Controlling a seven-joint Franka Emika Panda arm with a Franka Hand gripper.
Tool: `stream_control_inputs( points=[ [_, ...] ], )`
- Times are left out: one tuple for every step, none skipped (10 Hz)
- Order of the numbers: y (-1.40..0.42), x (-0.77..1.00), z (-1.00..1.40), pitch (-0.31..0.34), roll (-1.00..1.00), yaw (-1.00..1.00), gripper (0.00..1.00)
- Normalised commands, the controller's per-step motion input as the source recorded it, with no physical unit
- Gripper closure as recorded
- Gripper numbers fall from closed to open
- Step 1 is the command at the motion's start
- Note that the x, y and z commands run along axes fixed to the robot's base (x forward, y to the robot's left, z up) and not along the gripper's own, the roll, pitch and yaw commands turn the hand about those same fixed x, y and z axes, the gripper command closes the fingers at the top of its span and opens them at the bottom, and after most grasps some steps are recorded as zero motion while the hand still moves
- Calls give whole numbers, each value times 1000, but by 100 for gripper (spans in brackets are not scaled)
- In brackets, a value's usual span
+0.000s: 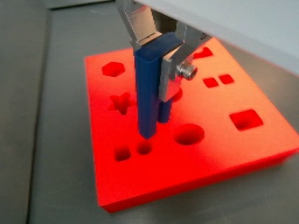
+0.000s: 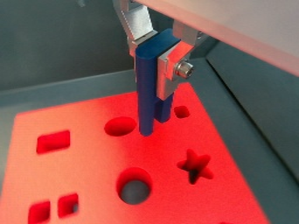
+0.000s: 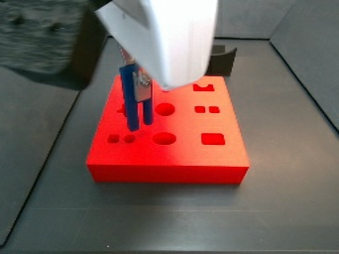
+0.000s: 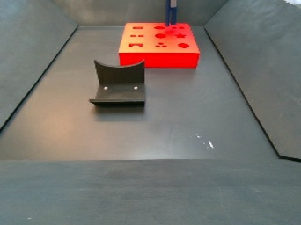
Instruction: Insert the square-circle object.
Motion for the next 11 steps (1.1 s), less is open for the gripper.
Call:
stream_control_inputs(
  points=[
    [-37,-154,-126,-330,-387,-757,100],
    [-20,-117,-111,-316,-383,-760,100],
    [-11,-191,394,-116,-116,-789,100],
    [-131,-206,483,0,6,-771,100],
    [-63,-211,397,0,99,-840,100],
    [-46,-149,249,0,74,-869,100],
    [-51,-180,129,-10,70,-823,100],
    [-66,-240,20,0,169,-769,100],
    [-60,-111,0,61,153,-540,100],
    [0,0,-120,46,64,-209,100],
    [0,-40,-86,27,90,-134,100]
  ],
)
